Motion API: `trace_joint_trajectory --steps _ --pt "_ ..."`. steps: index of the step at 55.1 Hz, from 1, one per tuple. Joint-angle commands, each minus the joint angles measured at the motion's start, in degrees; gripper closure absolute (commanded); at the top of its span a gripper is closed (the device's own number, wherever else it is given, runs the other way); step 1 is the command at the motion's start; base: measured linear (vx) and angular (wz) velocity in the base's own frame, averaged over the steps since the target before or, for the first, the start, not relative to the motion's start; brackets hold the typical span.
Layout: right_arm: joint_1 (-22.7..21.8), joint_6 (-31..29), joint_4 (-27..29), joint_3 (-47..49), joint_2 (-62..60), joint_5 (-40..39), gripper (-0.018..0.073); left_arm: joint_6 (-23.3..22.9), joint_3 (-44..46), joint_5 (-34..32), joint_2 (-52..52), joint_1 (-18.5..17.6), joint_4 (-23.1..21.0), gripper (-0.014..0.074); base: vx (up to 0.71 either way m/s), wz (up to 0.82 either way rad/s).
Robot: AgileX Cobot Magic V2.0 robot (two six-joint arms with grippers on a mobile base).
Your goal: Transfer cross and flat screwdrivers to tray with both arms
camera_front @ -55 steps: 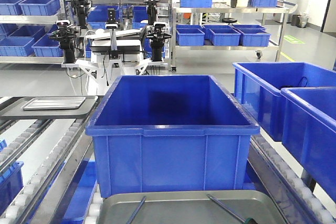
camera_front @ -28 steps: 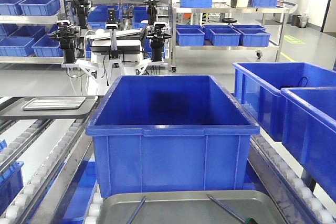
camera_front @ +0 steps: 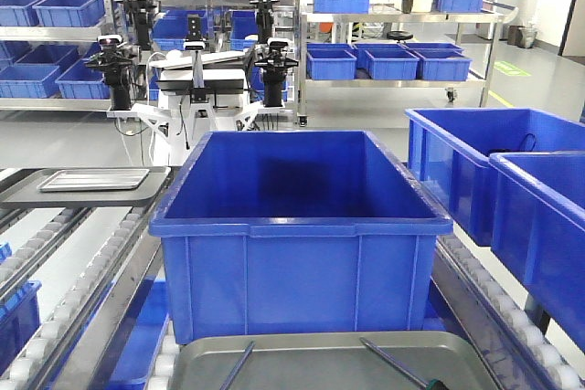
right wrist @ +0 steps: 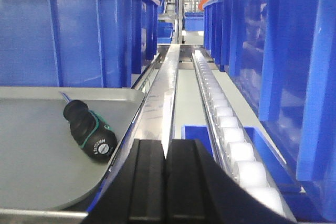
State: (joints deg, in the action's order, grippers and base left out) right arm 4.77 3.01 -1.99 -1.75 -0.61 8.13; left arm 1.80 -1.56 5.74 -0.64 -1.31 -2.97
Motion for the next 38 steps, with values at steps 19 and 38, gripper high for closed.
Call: trace_joint_trajectory --steps 19,38 --pt "-0.35 -0.12 -0.51 -0.39 -0.36 -5.45 0.0567 -0.42 1.56 -4.56 -0.04 0.25 -0.16 0.0602 0.00 0.00" --pt "-0.35 -0.12 -0.51 -0.39 -0.36 -5.45 0.0567 -0.42 1.56 -4.56 -0.04 0.25 -0.16 0.0602 0.00 0.00"
